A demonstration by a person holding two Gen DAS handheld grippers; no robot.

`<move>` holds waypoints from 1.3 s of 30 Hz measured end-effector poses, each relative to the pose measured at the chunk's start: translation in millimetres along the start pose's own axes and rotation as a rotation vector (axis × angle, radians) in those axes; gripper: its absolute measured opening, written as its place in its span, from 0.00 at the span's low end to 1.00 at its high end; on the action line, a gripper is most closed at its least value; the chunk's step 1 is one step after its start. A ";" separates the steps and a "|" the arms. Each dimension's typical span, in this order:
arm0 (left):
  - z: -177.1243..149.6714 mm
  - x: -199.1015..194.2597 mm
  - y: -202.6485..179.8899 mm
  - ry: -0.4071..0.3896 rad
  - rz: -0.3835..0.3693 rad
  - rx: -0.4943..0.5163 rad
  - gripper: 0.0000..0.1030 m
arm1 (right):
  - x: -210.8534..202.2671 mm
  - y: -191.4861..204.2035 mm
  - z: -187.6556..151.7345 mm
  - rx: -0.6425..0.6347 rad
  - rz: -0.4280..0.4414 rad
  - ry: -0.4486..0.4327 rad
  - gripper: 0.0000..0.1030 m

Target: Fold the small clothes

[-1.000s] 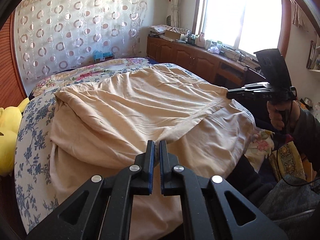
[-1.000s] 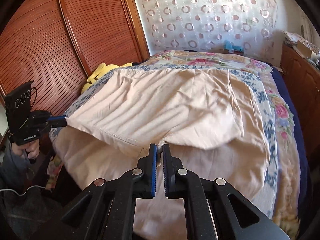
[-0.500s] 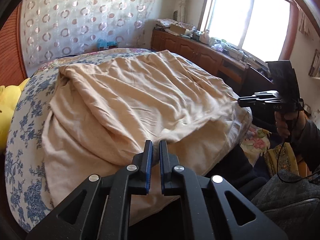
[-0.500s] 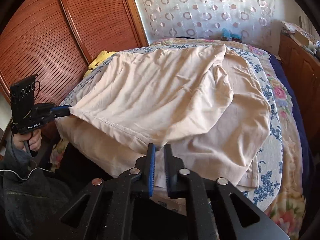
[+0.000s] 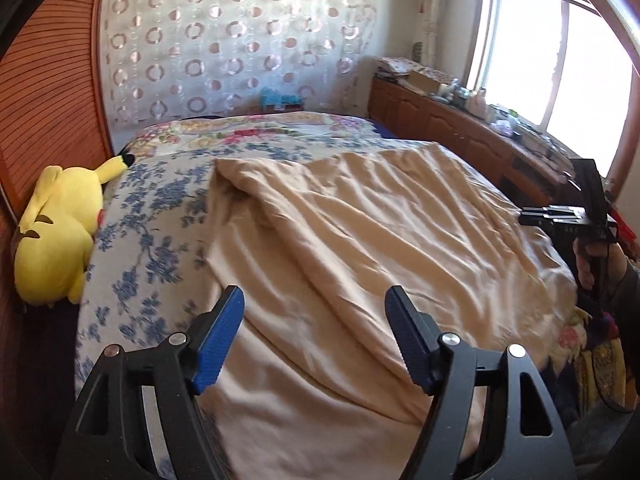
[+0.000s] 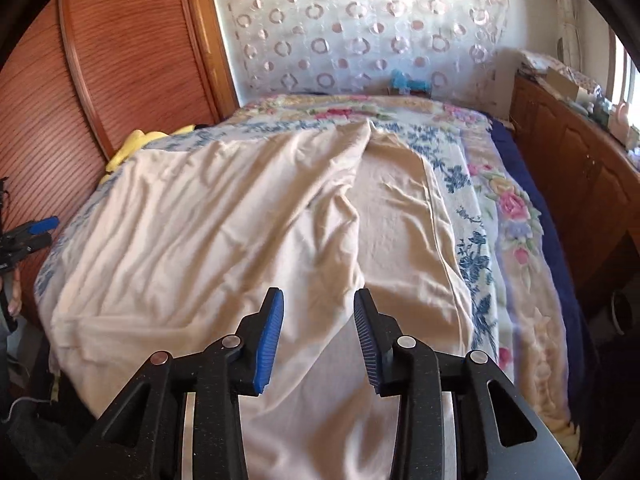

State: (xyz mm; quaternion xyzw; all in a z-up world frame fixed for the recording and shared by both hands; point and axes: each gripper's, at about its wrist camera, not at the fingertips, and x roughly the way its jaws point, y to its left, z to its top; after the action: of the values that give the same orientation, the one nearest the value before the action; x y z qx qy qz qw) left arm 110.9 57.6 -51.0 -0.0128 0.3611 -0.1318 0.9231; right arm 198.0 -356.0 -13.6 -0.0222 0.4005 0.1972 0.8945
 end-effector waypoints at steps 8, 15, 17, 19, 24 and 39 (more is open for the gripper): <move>18.7 64.0 44.8 0.110 0.060 -0.053 0.53 | 43.0 3.3 15.3 0.021 -0.036 0.053 0.26; 10.4 55.3 37.4 0.093 0.057 -0.030 0.04 | -2.7 -2.5 -5.3 0.007 -0.017 -0.035 0.02; 6.9 38.3 34.5 0.068 0.045 -0.030 0.03 | -23.8 -4.8 -12.8 0.009 -0.020 -0.065 0.02; 4.0 21.6 33.2 0.047 0.045 -0.038 0.03 | -41.1 -7.9 -19.6 0.009 -0.037 -0.087 0.02; -3.3 -18.8 37.8 -0.011 0.035 -0.083 0.03 | -75.5 -20.9 -32.9 0.021 -0.063 -0.113 0.02; -30.9 -45.6 39.7 -0.028 0.099 -0.101 0.04 | -90.1 -14.5 -52.9 0.023 -0.124 -0.060 0.08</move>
State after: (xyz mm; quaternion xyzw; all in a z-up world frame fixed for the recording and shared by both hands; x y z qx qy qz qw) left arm 67.4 109.6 -48.4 -0.0431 0.3547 -0.0674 0.9316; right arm 111.7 -410.0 14.1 -0.0306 0.3734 0.1372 0.9170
